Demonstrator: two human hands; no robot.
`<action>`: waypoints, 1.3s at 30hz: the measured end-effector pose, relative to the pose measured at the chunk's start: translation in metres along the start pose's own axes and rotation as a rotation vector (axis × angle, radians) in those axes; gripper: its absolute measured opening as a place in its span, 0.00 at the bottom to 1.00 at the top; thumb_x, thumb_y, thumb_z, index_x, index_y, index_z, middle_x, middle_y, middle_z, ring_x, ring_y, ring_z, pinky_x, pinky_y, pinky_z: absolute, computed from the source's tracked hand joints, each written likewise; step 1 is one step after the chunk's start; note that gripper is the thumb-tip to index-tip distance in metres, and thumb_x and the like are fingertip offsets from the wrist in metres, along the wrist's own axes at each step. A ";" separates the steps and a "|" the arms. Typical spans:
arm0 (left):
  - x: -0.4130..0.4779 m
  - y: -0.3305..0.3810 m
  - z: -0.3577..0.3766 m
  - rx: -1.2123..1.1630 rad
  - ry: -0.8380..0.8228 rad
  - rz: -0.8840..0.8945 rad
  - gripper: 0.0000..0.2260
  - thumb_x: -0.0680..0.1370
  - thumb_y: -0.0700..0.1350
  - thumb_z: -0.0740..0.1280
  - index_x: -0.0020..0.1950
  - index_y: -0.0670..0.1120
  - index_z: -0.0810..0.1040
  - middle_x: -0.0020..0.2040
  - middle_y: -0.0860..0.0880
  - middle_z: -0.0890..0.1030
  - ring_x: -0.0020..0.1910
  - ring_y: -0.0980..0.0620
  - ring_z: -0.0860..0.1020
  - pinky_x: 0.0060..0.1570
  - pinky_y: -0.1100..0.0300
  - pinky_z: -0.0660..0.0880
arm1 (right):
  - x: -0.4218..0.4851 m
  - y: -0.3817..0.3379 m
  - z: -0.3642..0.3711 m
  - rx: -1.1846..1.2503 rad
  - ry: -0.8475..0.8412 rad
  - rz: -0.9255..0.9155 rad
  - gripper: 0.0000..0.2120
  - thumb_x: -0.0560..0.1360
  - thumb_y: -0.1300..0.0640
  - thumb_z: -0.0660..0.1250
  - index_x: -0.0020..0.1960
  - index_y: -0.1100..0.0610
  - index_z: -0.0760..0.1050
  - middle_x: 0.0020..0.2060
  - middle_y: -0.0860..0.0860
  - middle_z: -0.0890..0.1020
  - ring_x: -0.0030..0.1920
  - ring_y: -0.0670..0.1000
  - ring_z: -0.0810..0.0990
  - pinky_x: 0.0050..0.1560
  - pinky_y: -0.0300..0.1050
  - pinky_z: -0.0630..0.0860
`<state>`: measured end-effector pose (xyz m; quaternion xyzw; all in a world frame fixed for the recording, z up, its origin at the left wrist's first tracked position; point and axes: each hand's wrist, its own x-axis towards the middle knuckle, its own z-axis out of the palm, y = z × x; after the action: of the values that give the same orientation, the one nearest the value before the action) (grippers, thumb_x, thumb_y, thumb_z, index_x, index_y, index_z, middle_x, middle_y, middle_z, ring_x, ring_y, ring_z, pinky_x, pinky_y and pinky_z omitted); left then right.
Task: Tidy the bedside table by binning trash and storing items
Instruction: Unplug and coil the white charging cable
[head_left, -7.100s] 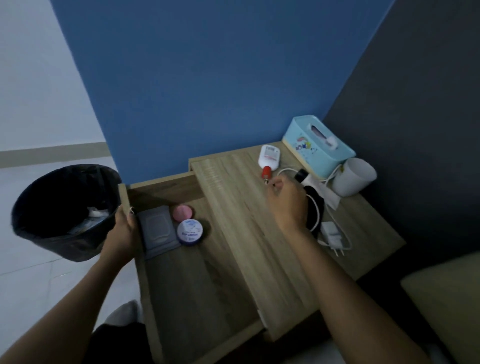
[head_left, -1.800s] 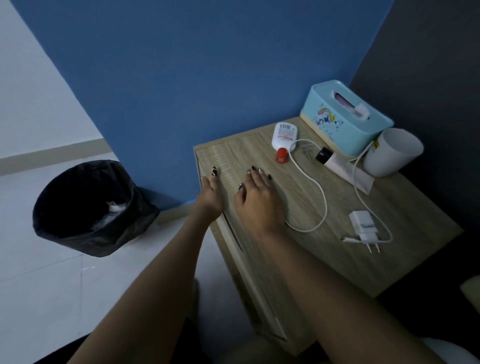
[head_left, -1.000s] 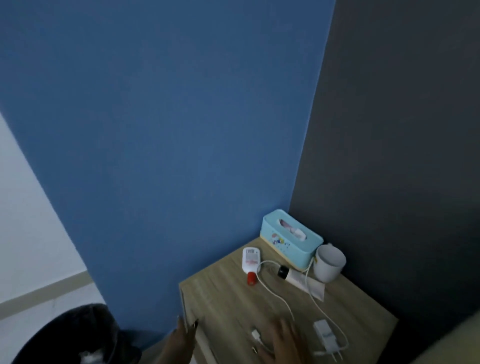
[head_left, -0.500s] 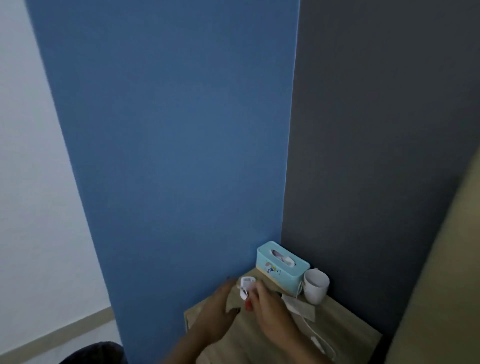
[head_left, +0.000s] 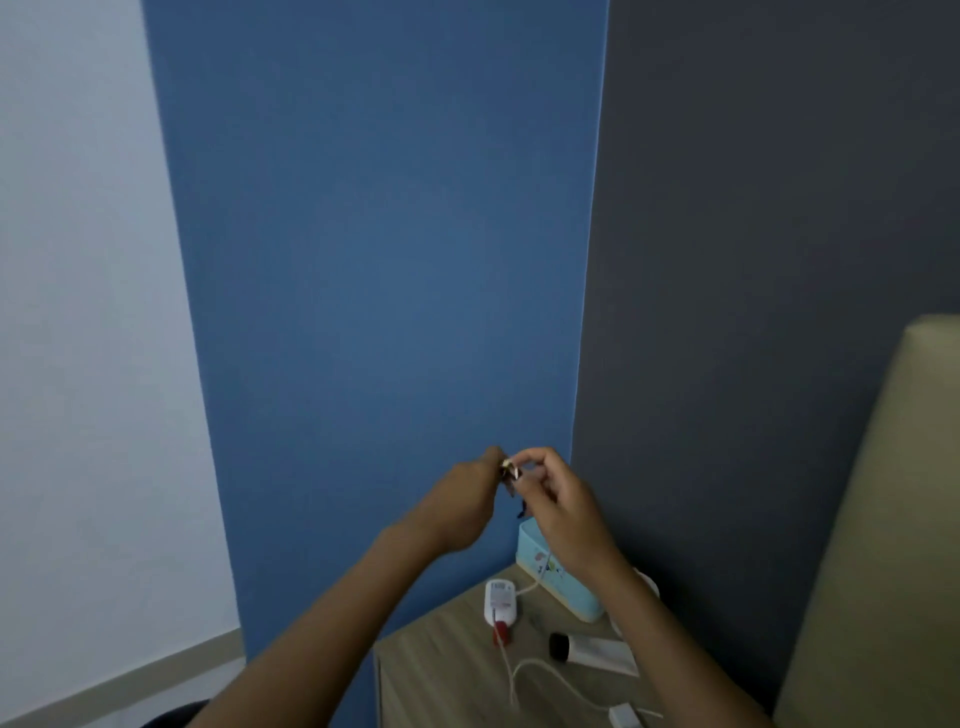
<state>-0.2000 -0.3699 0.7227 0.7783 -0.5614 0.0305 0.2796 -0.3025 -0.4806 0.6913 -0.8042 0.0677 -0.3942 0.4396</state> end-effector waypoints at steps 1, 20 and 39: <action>0.000 0.003 -0.006 -0.061 -0.063 -0.064 0.05 0.79 0.34 0.54 0.47 0.43 0.66 0.39 0.43 0.72 0.41 0.38 0.75 0.39 0.52 0.68 | -0.003 0.001 0.003 0.008 -0.001 -0.016 0.04 0.76 0.53 0.63 0.50 0.48 0.74 0.34 0.56 0.75 0.34 0.58 0.74 0.37 0.56 0.74; 0.023 0.015 -0.037 -1.629 0.095 -0.259 0.11 0.83 0.36 0.54 0.51 0.40 0.76 0.46 0.45 0.85 0.45 0.51 0.84 0.51 0.58 0.80 | -0.037 -0.011 0.074 -0.127 -0.167 0.110 0.10 0.77 0.61 0.61 0.51 0.46 0.67 0.31 0.50 0.77 0.31 0.44 0.78 0.34 0.44 0.73; -0.022 -0.029 -0.068 -0.600 -0.286 -0.279 0.25 0.82 0.54 0.50 0.46 0.41 0.81 0.32 0.50 0.69 0.29 0.52 0.65 0.30 0.62 0.67 | 0.061 -0.047 -0.029 -0.235 0.129 -0.059 0.08 0.78 0.57 0.66 0.48 0.53 0.84 0.35 0.49 0.84 0.34 0.50 0.82 0.39 0.53 0.81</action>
<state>-0.1638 -0.3125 0.7601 0.7272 -0.4671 -0.2834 0.4156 -0.2923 -0.4985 0.7712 -0.8247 0.1181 -0.4473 0.3252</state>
